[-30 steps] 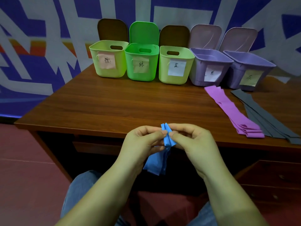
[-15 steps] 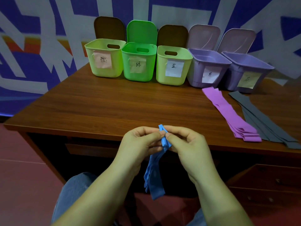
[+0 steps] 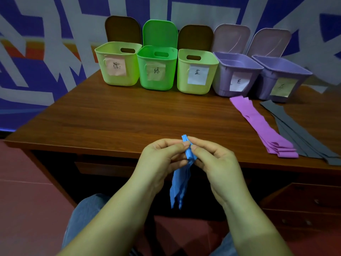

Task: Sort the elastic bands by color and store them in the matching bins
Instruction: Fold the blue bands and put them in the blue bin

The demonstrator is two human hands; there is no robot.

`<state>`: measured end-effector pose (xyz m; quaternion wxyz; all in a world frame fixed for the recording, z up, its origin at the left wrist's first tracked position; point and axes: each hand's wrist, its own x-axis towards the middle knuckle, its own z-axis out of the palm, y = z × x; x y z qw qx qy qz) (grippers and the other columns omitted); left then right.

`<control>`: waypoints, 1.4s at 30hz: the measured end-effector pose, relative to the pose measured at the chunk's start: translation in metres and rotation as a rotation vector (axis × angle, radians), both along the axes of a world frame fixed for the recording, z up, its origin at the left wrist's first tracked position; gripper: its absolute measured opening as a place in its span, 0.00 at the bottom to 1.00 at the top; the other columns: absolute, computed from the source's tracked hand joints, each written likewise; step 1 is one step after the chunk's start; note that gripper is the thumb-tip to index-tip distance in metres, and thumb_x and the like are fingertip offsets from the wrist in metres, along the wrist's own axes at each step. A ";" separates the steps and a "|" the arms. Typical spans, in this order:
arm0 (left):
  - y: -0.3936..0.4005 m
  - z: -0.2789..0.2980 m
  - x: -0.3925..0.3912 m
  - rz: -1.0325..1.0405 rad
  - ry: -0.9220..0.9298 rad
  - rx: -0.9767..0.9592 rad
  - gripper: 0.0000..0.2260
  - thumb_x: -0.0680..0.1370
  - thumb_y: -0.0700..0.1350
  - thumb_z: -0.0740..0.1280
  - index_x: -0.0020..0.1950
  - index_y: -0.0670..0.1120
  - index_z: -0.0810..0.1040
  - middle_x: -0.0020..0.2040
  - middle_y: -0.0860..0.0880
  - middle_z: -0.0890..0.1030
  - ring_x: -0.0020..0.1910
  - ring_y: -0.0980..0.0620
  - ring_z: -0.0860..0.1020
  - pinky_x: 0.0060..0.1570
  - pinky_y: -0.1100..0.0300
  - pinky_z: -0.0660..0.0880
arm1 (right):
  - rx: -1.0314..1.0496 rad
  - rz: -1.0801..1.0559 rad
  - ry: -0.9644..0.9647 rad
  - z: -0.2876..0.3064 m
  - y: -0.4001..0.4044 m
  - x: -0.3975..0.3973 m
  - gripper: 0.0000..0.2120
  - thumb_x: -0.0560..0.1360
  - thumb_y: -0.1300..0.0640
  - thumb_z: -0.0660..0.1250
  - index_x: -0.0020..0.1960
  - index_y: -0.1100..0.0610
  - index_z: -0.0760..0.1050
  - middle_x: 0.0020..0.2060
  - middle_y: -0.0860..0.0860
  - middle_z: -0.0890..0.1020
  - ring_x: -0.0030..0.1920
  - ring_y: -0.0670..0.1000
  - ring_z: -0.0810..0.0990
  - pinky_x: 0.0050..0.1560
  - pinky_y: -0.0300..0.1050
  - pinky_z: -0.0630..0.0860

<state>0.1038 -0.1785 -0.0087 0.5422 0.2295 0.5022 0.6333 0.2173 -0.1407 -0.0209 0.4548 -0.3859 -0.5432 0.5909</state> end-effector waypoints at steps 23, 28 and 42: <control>-0.001 -0.002 -0.004 -0.011 -0.012 0.005 0.02 0.73 0.37 0.70 0.41 0.42 0.80 0.33 0.47 0.83 0.32 0.57 0.81 0.33 0.66 0.78 | 0.042 -0.027 0.072 -0.005 -0.005 -0.006 0.13 0.75 0.68 0.65 0.47 0.53 0.83 0.48 0.53 0.85 0.53 0.52 0.83 0.59 0.53 0.76; -0.001 0.000 -0.005 0.000 -0.031 0.003 0.01 0.72 0.39 0.70 0.41 0.42 0.80 0.33 0.48 0.83 0.30 0.58 0.81 0.32 0.67 0.78 | 0.042 0.049 0.109 -0.006 -0.005 -0.005 0.12 0.75 0.65 0.64 0.46 0.52 0.84 0.51 0.54 0.84 0.54 0.50 0.82 0.59 0.48 0.76; 0.002 0.016 -0.021 -0.157 0.124 -0.091 0.04 0.73 0.34 0.68 0.39 0.41 0.80 0.33 0.45 0.82 0.33 0.54 0.80 0.30 0.66 0.77 | 0.230 0.129 -0.145 0.002 0.008 0.015 0.17 0.74 0.69 0.65 0.48 0.47 0.82 0.38 0.45 0.82 0.40 0.40 0.78 0.44 0.31 0.72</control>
